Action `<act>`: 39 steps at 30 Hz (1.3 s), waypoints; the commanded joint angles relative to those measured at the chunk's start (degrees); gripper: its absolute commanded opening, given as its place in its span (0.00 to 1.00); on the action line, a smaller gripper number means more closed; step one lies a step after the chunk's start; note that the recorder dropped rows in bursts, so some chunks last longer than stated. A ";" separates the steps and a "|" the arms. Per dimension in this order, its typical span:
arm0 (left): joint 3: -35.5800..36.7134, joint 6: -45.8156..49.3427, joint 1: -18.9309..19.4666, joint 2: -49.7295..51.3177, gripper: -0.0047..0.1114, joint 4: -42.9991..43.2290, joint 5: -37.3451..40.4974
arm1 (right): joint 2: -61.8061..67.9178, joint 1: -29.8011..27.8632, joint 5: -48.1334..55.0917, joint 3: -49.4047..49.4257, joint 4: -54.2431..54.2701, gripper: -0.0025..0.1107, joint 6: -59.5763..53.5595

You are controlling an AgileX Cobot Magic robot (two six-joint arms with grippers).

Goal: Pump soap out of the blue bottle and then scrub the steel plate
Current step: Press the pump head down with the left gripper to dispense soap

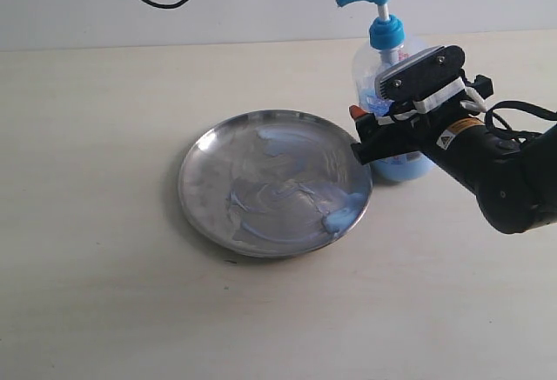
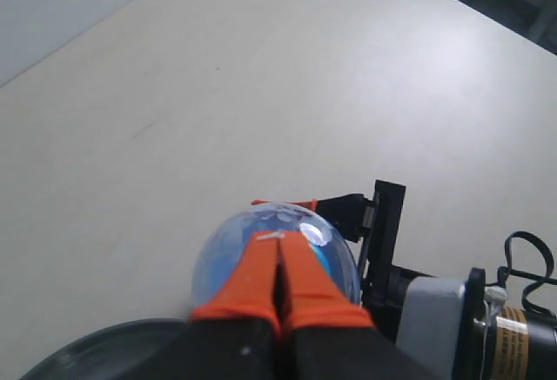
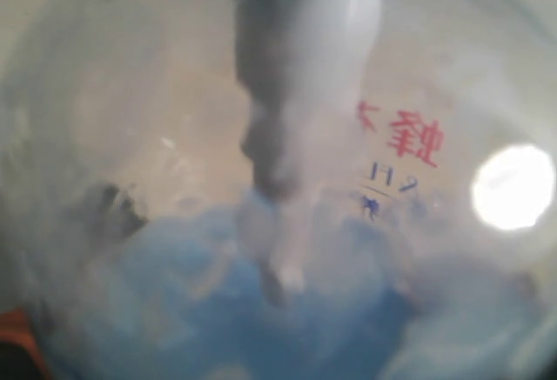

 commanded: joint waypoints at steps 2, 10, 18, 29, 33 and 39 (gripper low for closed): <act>-0.04 -0.38 -0.09 0.32 0.04 0.18 3.73 | -0.61 0.01 -3.65 -0.64 -1.17 0.02 -0.49; -0.04 -0.58 -0.09 1.95 0.04 0.18 4.06 | -0.61 0.01 -3.65 -0.64 -1.17 0.02 -0.49; -0.04 -1.01 -0.09 2.93 0.04 1.20 4.93 | -0.61 0.01 -3.65 -0.64 -1.30 0.02 -0.52; -0.04 -1.40 -0.09 2.93 0.04 0.86 7.72 | -0.61 0.01 -4.08 -0.64 -2.45 0.02 -0.53; -0.04 -1.40 -0.09 3.27 0.04 1.41 7.81 | -0.61 0.01 -4.37 -0.64 -2.45 0.02 -0.53; -0.04 -1.40 -0.09 5.25 0.04 1.67 9.37 | -0.61 0.01 -4.59 -0.64 -2.45 0.02 -0.53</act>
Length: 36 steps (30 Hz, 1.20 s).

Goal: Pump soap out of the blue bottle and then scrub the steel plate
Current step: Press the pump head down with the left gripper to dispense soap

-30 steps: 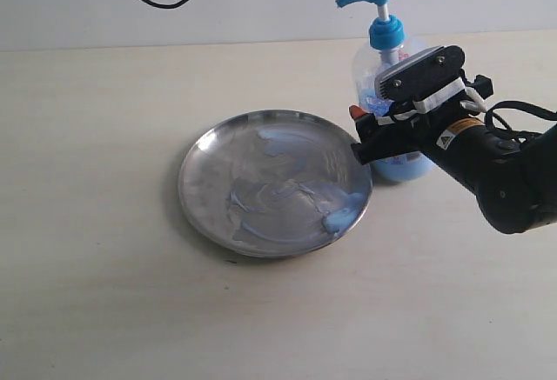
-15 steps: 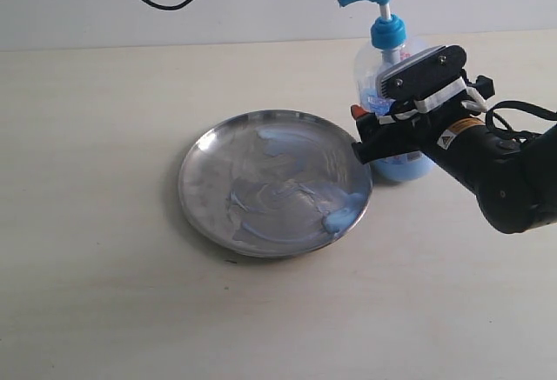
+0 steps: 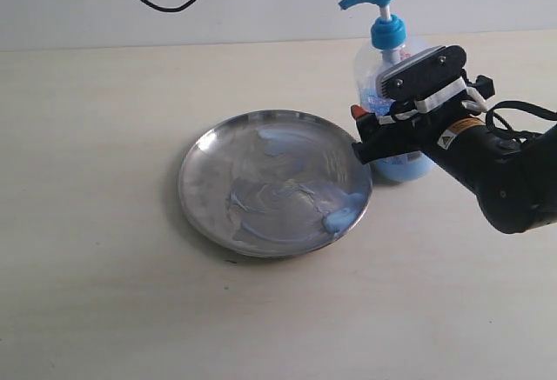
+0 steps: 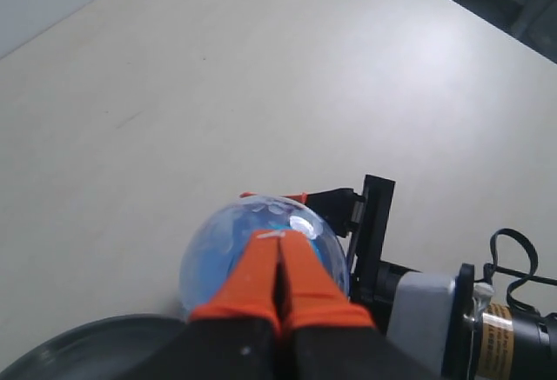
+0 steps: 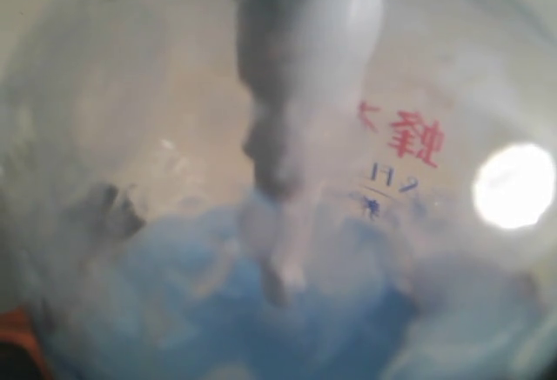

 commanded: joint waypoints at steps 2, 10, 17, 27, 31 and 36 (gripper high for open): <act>1.36 -0.62 -0.30 3.32 0.04 2.85 6.95 | -0.61 0.01 -4.59 -0.64 -2.44 0.02 -0.74; 1.36 -0.84 -0.30 5.78 0.04 2.71 9.20 | -0.61 0.01 -4.78 -0.64 -2.55 0.02 -0.74; 1.36 -0.94 -0.30 6.28 0.04 2.97 10.26 | -0.61 0.01 -4.83 -0.64 -2.66 0.02 -0.74; 1.47 -1.20 -1.38 8.57 0.04 3.62 12.02 | -0.72 0.01 -5.06 -0.64 -2.66 0.02 -0.63; 1.47 -2.75 -1.64 9.32 0.04 4.36 12.02 | -0.72 0.01 -5.06 -0.64 -2.66 0.02 -0.74; 1.47 -3.65 -1.84 10.41 0.04 5.94 12.38 | -0.72 0.01 -5.06 -0.64 -2.56 0.02 -0.63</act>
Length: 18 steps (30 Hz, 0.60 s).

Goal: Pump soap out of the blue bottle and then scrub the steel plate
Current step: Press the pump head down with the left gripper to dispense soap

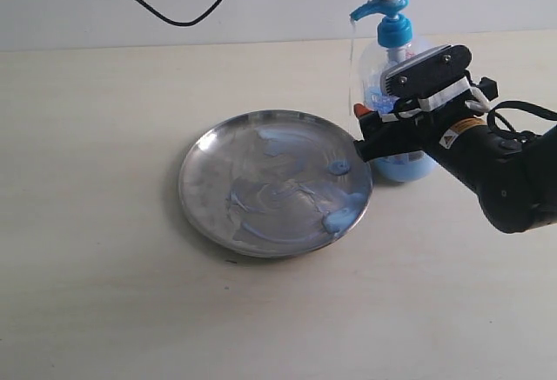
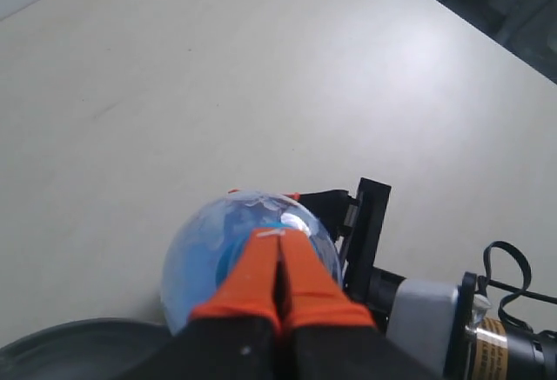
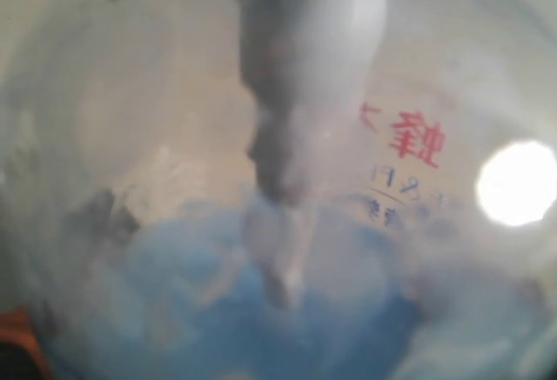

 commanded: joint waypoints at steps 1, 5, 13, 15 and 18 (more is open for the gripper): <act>3.06 -1.47 -1.69 6.56 0.04 7.44 11.72 | -0.72 0.11 -5.06 -0.64 -3.46 0.02 -1.81; 3.06 -1.60 -1.82 7.52 0.04 7.33 11.85 | -0.72 0.11 -5.16 -0.64 -3.46 0.02 -1.82; 3.06 -1.72 -1.82 7.92 0.04 7.44 12.08 | -0.72 0.11 -5.27 -0.64 -3.58 0.02 -1.82; 3.06 -1.72 -1.82 7.92 0.04 7.90 12.15 | -0.72 0.11 -5.27 -0.64 -3.58 0.02 -1.82; 3.06 -1.84 -1.82 7.92 0.04 8.72 12.39 | -0.72 0.11 -5.27 -0.64 -3.58 0.02 -1.82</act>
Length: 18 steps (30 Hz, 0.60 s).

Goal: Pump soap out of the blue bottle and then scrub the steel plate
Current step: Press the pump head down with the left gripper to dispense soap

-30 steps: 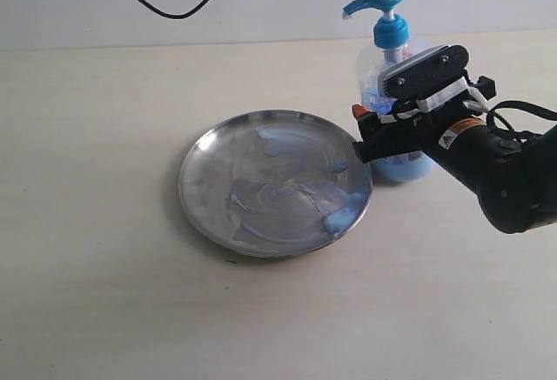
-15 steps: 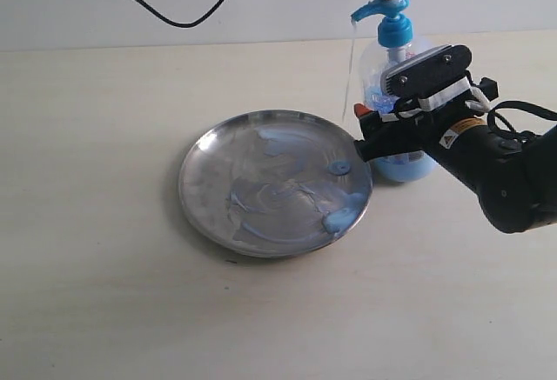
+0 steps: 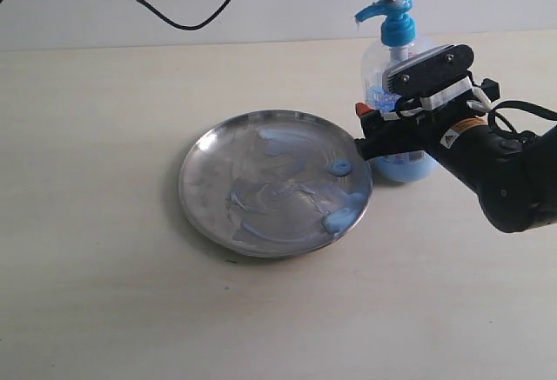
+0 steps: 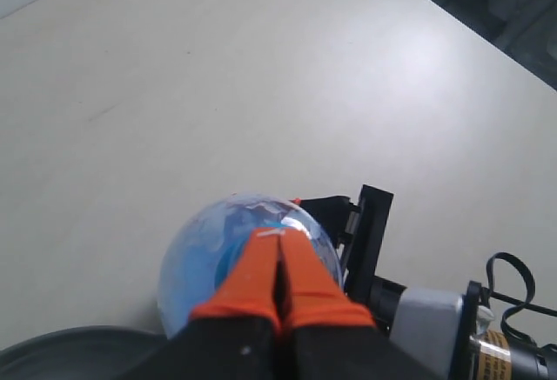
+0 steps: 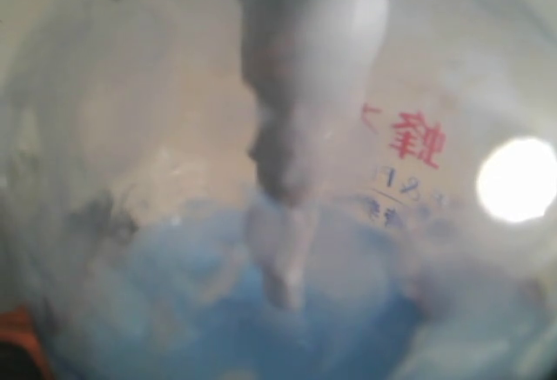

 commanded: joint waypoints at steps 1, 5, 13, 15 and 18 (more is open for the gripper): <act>3.74 -0.81 -1.38 6.69 0.04 8.59 13.19 | -0.72 0.11 -5.27 -0.64 -4.17 0.02 -2.54; 3.74 -0.70 -1.38 6.46 0.04 8.34 12.34 | -0.72 0.11 -5.25 -0.64 -3.82 0.02 -2.54; 2.73 -0.12 -1.38 1.63 0.04 8.12 8.26 | -0.72 0.11 -5.25 -0.64 -3.82 0.02 -2.14; 1.80 0.05 -1.28 0.48 0.04 8.12 7.44 | -0.72 0.11 -5.25 -0.64 -3.70 0.02 -2.14; 0.24 1.07 -1.17 -1.51 0.04 8.23 5.95 | -0.72 0.11 -5.25 -0.64 -3.70 0.02 -2.14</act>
